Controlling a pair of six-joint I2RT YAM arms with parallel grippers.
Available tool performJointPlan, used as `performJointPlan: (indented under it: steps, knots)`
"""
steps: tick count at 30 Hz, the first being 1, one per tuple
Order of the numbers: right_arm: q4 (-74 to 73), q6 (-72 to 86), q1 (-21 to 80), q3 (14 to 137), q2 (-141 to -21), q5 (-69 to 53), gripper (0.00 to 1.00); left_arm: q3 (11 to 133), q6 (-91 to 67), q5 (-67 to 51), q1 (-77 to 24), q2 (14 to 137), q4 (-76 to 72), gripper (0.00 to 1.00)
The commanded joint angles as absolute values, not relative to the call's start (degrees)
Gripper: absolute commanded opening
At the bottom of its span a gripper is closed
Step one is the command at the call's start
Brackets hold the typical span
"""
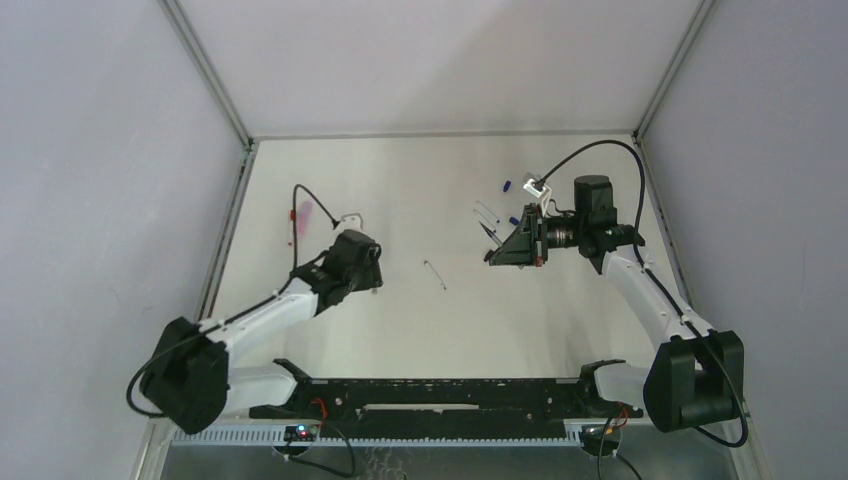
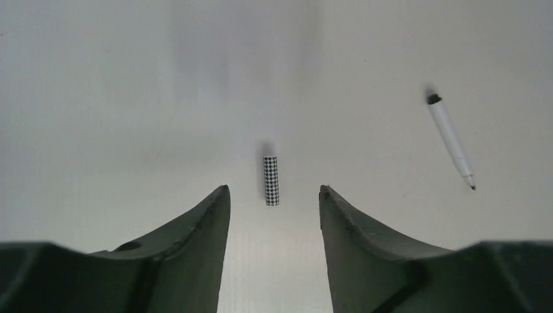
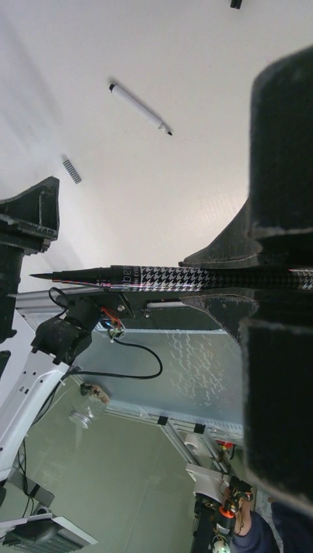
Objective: Insert the pens into the pen caps
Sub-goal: Pick up the pen cap from the center of the board.
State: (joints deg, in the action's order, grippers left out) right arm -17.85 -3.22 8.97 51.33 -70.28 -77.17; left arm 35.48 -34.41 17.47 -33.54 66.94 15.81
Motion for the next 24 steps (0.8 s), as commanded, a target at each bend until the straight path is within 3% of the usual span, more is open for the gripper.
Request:
performJointPlan:
  steps: [1,3,9,24]
  knots:
    - [-17.67,-4.56,8.70,53.35,-70.38,-77.51,0.00,43.00,-30.39,16.48,-32.61,74.89,19.80,0.53]
    - [-17.67,-4.56,8.76,53.35,-70.40,-77.52,0.00,45.55,-29.85,15.69,-32.53,78.10,21.46,0.47]
    - [-17.75,-4.66,8.71,53.35,-70.40,-77.61,0.00,49.64,-29.53,13.16,-32.33,86.35,24.10,0.43]
    - [-17.67,-4.52,8.71,53.35,-70.49,-78.07,0.00,53.22,-28.90,13.10,-32.34,93.67,28.57,0.29]
